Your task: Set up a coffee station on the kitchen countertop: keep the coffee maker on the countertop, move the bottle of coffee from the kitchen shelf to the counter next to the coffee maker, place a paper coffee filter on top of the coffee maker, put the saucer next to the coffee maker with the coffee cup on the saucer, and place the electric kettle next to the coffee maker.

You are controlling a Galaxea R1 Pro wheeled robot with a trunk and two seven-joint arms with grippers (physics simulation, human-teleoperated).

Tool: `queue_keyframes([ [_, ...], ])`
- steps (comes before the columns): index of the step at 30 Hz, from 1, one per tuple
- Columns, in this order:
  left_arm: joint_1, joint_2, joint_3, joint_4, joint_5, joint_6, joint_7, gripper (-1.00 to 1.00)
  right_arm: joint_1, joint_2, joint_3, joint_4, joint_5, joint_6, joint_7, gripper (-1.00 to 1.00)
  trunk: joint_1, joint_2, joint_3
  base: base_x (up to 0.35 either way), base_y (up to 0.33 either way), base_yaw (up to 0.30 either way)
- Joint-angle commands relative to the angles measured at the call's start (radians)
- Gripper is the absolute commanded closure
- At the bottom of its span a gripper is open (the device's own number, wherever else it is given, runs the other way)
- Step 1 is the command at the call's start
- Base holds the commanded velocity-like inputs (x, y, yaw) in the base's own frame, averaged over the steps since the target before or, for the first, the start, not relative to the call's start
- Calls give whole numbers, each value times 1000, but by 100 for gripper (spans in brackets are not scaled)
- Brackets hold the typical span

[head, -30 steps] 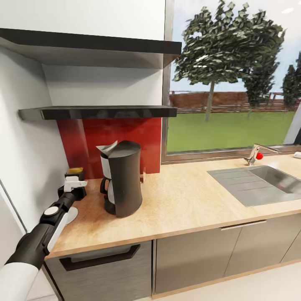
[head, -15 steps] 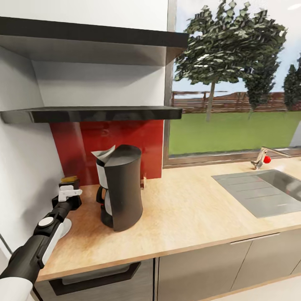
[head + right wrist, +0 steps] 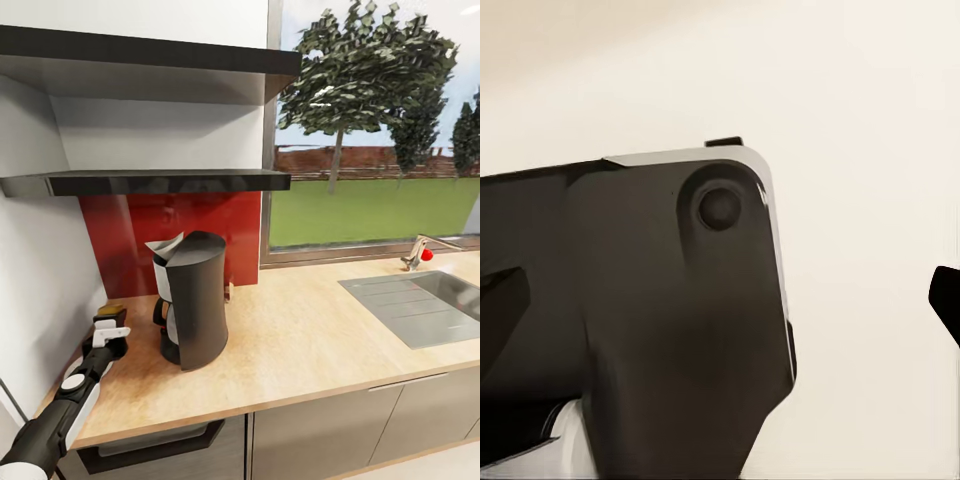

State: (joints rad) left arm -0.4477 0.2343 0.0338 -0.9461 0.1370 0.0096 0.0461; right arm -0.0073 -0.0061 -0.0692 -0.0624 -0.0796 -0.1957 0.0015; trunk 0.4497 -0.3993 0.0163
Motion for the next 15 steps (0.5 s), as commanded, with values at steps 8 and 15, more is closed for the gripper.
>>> queue_keyframes([
  [8,-6,-2,0,18,9,-28,1,100,0,-3,-6,9,-5,-4,3,-100,0,-1,0,0,0,0],
  [15,-8,-6,-2,-3,12,-23,3,100,0,-5,-6,9,-5,-4,3,-100,0,-1,0,92,0,0],
])
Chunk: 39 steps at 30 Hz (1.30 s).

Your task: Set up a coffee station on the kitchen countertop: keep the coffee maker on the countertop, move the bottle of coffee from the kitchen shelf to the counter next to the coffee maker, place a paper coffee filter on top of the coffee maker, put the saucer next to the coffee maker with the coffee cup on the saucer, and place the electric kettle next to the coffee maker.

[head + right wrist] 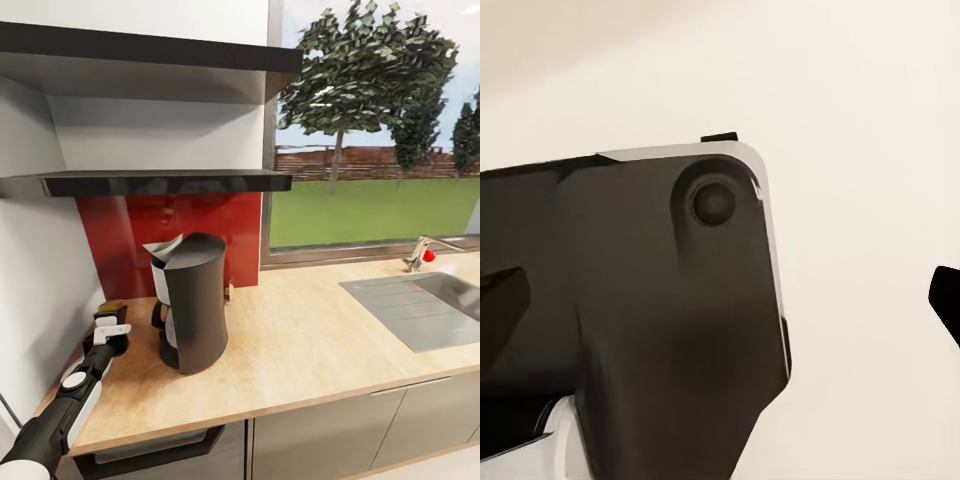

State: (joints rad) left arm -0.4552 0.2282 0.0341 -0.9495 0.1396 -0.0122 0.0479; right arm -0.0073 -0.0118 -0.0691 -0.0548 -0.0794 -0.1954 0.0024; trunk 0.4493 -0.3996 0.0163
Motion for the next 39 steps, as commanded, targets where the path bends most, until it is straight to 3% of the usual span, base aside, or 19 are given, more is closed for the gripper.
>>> queue_keyframes([
  [1,0,1,-2,-2,9,-1,1,100,0,0,-6,1,-5,-4,2,-100,1,0,0,233,0,0],
  [9,1,-1,-2,-8,9,1,4,100,0,-1,-6,1,-5,-4,2,-100,1,0,0,196,0,0],
  [13,12,0,-2,-6,6,-3,7,100,0,-19,-6,1,-5,-3,3,-100,1,0,0,45,0,0],
  [27,15,0,-2,11,5,-17,10,100,0,-22,-6,18,-5,-3,4,-100,1,0,0,124,0,-67],
  [39,16,0,3,58,5,-76,10,100,0,-22,-5,17,-5,-2,4,-100,1,0,0,69,0,-1],
])
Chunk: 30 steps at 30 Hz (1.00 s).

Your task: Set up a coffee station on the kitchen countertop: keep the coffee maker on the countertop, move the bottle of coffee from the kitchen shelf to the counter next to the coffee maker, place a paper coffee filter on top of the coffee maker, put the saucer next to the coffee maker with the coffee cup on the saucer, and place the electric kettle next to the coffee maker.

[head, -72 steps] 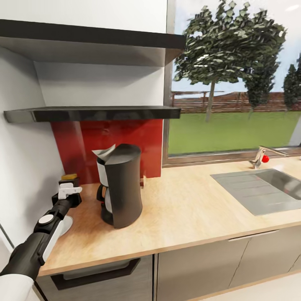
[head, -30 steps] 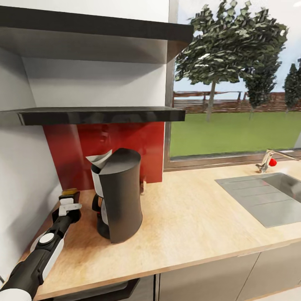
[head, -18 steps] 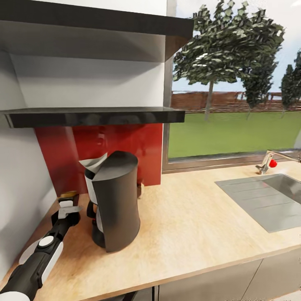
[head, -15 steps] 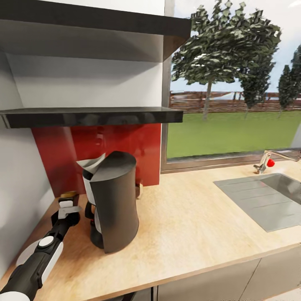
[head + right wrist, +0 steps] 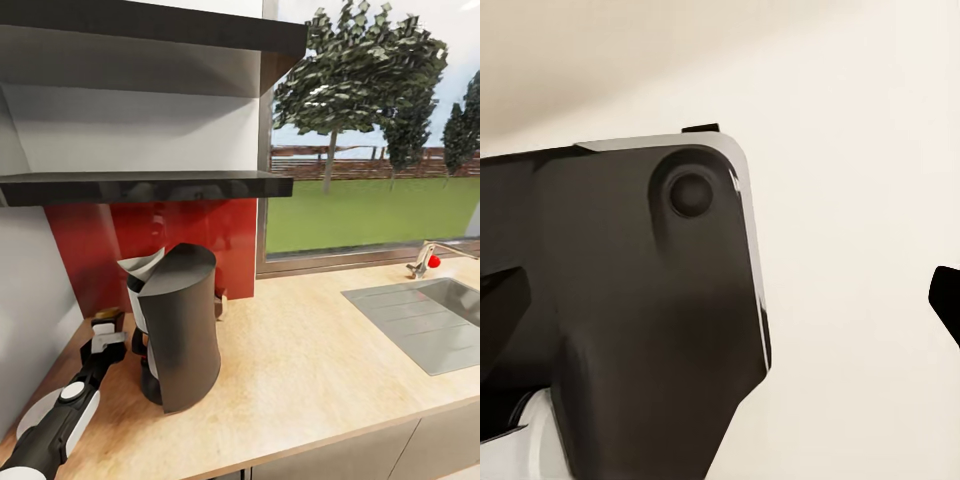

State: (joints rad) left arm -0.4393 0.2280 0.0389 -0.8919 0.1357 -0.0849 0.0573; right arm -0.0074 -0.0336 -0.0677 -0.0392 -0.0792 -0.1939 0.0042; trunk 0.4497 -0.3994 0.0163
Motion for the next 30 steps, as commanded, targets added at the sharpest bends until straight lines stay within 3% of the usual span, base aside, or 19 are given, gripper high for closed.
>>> queue_keyframes([
  [1,0,1,-1,4,9,-9,1,100,0,1,-6,1,-5,-4,2,-100,0,-1,0,0,0,0],
  [5,0,1,1,26,9,-15,1,100,0,1,-6,1,-5,-4,2,-100,0,-1,0,0,0,0],
  [12,1,1,-2,75,9,-103,1,100,0,1,-6,2,-5,-4,2,-100,0,-1,0,0,0,0],
  [30,0,-1,-1,103,12,-119,2,100,0,1,-6,2,-5,-4,2,-100,0,-1,0,0,0,0],
])
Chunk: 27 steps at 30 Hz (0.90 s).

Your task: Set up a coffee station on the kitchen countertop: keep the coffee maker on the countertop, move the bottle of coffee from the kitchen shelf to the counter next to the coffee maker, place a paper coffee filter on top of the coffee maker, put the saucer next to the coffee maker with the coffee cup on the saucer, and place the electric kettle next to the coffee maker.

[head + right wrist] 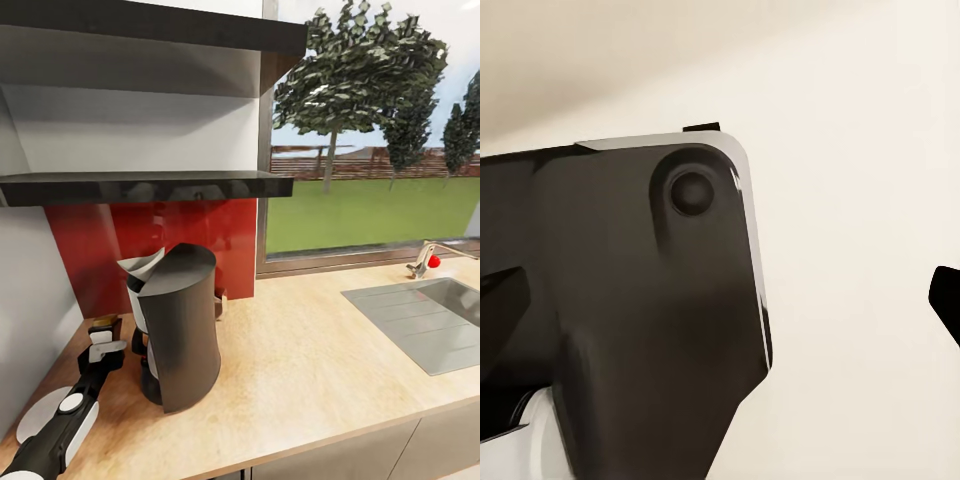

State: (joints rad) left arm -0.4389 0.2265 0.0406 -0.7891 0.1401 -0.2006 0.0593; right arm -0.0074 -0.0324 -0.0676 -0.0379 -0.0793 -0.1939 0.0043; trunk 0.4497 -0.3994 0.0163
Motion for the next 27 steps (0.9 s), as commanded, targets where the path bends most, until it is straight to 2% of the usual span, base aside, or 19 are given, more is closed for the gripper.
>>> queue_keyframes([
  [1,-1,1,-2,1,8,-4,0,100,0,0,-6,1,-5,-4,2,-100,0,-1,0,0,0,0],
  [10,0,0,-1,2,9,-21,1,100,0,0,-6,1,-5,-4,2,-100,0,-1,0,0,0,0],
  [11,0,0,-1,2,9,-22,1,-100,0,1,-6,1,-5,-4,2,-100,0,-1,0,0,0,0],
  [27,0,0,-1,1,17,-23,1,-100,0,1,-6,1,-5,-4,2,-100,0,-1,0,0,0,0],
])
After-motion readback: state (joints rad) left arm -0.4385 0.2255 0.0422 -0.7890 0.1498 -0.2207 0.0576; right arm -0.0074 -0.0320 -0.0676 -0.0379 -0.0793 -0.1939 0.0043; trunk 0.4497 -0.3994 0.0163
